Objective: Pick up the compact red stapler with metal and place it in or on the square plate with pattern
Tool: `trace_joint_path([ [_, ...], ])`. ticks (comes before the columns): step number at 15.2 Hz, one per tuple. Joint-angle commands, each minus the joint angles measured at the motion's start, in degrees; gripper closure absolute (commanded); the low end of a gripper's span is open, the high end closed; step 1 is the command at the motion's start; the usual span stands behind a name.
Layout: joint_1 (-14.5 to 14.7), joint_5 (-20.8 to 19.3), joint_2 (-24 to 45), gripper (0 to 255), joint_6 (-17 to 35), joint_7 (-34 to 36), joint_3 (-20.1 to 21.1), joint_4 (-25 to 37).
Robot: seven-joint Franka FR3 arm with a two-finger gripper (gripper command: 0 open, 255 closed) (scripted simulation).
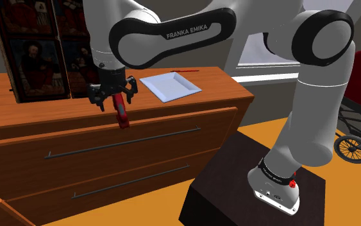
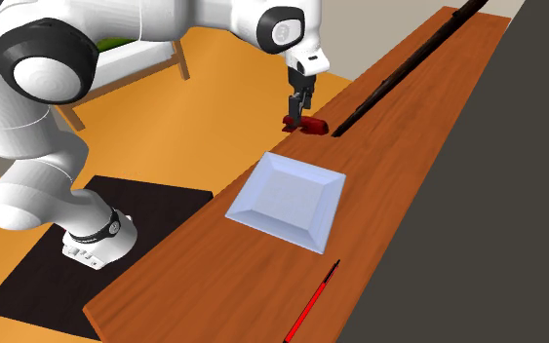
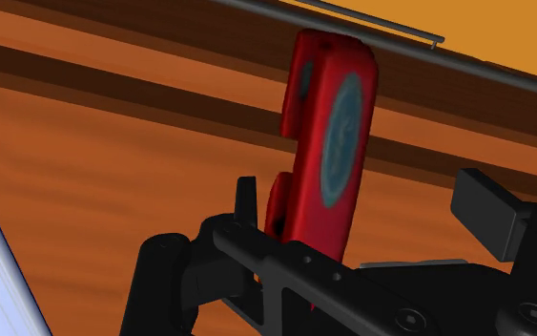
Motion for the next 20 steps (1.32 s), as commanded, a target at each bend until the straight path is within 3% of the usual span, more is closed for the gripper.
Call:
trace_joint_path([
  [1,0.00,0.00,0.00,0,0.00,0.00,0.00,0.00],
  [2,0.00,0.00,0.00,0,0.00,0.00,0.00,0.00],
  [3,0.00,0.00,0.00,255,0.00,0.00,0.00,0.00],
  [12,0.00,0.00,0.00,255,0.01,0.00,0.00,-0.01],
  [20,0.35,0.55,-0.51,255,-5.86,-0.80,0.29,5.48],
])
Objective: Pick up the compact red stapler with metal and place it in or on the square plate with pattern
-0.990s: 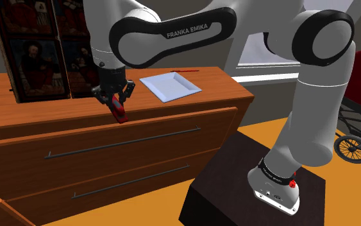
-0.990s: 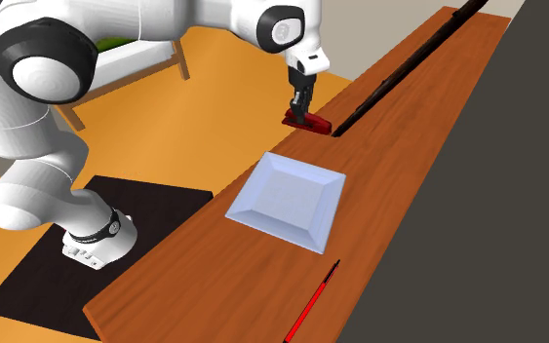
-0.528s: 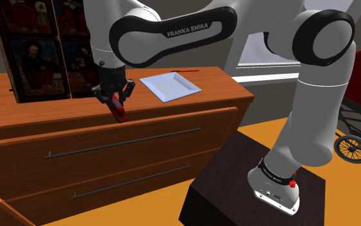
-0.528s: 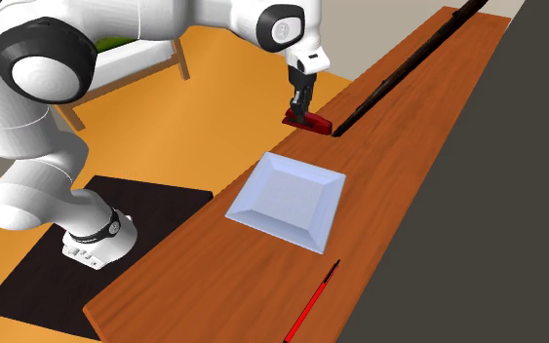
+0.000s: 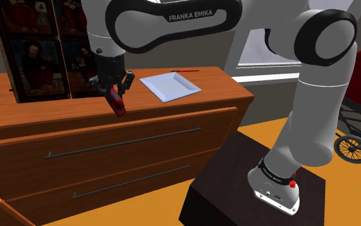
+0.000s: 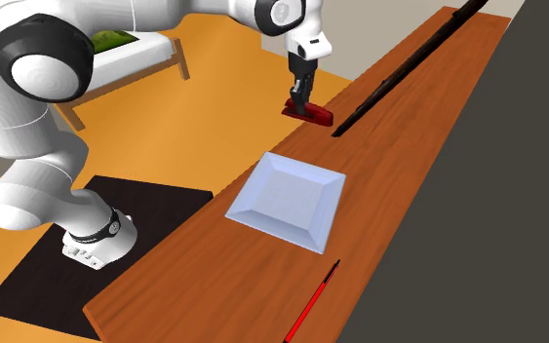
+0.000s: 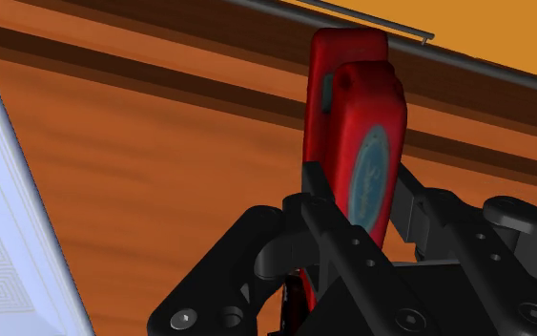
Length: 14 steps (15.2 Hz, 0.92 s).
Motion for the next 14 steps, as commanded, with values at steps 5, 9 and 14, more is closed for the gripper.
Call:
trace_joint_path([
  [5,0.46,0.08,0.27,255,-4.78,-0.57,0.12,5.08],
  [9,0.95,-0.05,0.72,255,-8.07,-0.83,0.19,8.82],
  [14,-4.36,3.44,-6.17,255,-5.04,-6.10,-0.75,0.07],
])
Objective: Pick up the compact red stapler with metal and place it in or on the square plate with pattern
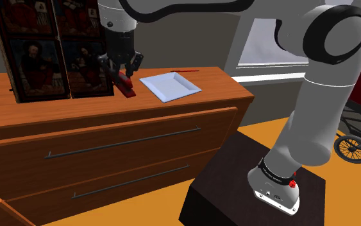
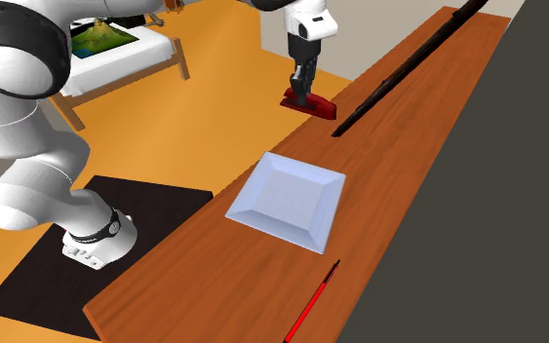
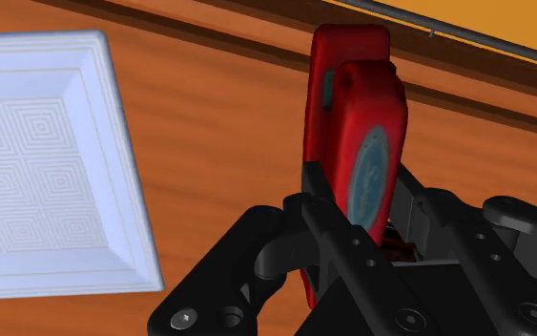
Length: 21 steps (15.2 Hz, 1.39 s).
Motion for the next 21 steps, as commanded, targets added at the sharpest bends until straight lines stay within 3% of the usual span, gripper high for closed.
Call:
trace_joint_path([
  [1,-2.56,1.86,-3.67,255,1.63,-2.80,-0.60,-4.66],
  [8,-9.11,6.60,-12.66,255,4.70,-13.22,-4.42,-15.07],
  [17,-15.77,9.90,-19.85,255,6.43,-27.72,-11.64,-22.95],
  [21,-15.72,9.87,-19.82,255,9.51,-27.61,-11.64,-26.00],
])
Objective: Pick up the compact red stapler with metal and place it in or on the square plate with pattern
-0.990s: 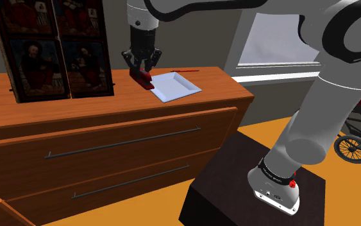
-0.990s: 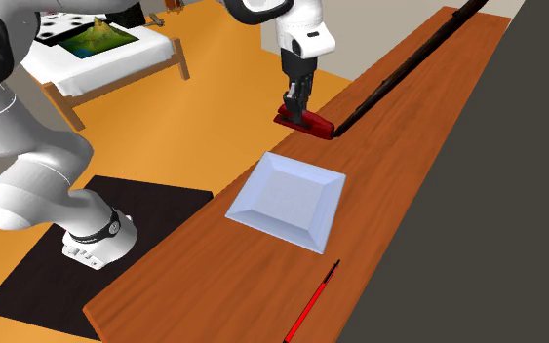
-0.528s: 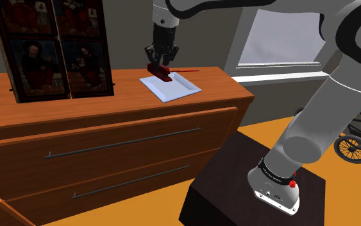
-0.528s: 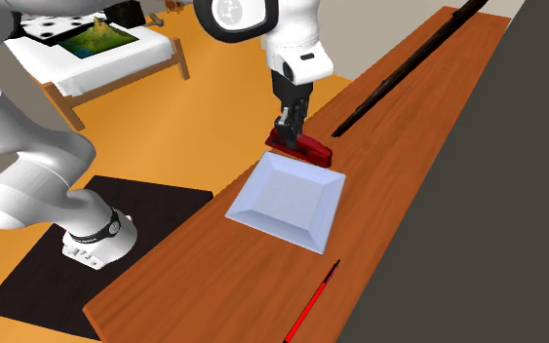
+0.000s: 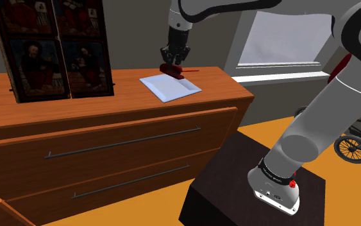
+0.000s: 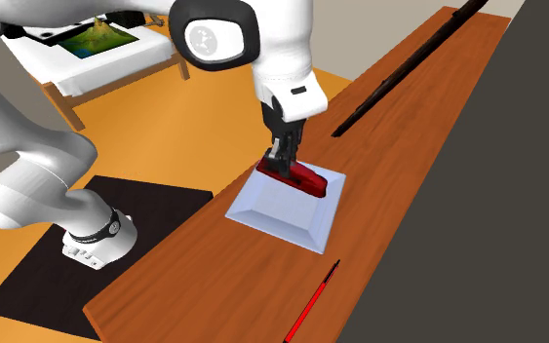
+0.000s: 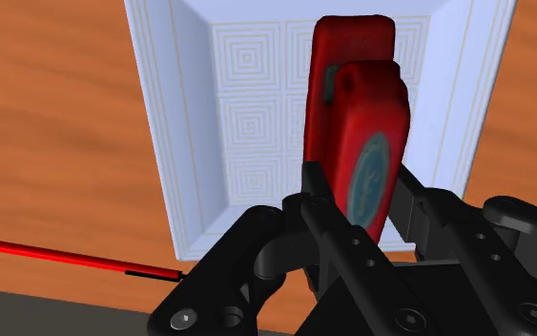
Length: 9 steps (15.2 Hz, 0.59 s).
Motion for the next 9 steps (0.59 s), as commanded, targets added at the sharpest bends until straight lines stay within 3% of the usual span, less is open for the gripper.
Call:
trace_joint_path([
  [1,-0.07,-0.02,0.08,255,1.39,-0.17,-0.09,-1.27],
  [9,-0.03,-0.29,0.86,255,7.47,0.20,0.02,-6.61],
])
